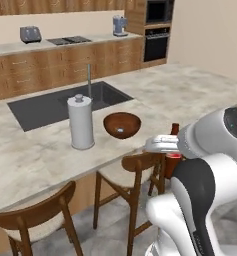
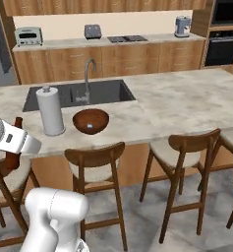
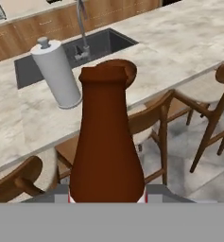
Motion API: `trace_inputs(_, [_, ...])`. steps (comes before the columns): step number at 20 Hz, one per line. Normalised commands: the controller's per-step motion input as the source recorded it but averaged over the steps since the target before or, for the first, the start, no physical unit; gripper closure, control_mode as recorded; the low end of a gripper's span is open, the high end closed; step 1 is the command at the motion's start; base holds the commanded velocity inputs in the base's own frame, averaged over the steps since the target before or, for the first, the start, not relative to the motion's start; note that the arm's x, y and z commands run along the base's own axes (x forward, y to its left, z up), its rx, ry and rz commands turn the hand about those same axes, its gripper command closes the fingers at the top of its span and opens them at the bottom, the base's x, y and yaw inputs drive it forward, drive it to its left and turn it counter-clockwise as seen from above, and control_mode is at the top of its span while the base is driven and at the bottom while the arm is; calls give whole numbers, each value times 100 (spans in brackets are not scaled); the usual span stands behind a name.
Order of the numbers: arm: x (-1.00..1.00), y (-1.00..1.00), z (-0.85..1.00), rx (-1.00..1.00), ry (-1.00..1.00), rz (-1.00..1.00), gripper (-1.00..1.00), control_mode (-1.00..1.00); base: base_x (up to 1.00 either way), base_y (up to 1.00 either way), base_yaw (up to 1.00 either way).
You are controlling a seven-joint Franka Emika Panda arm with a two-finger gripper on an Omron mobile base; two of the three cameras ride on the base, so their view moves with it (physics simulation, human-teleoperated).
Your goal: Open the fridge, grab two sodas, and place both sodas inside the bowl with ice on the dining counter.
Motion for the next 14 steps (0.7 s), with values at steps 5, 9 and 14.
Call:
trace_inputs(5, [0, 0, 0, 0, 0, 0, 100, 100, 33, -71, 30])
trace_inputs(9, [0, 0, 0, 0, 0, 0, 100, 100, 31, -65, 34])
trace_inputs(14, [0, 0, 0, 0, 0, 0, 100, 100, 55, -55, 34])
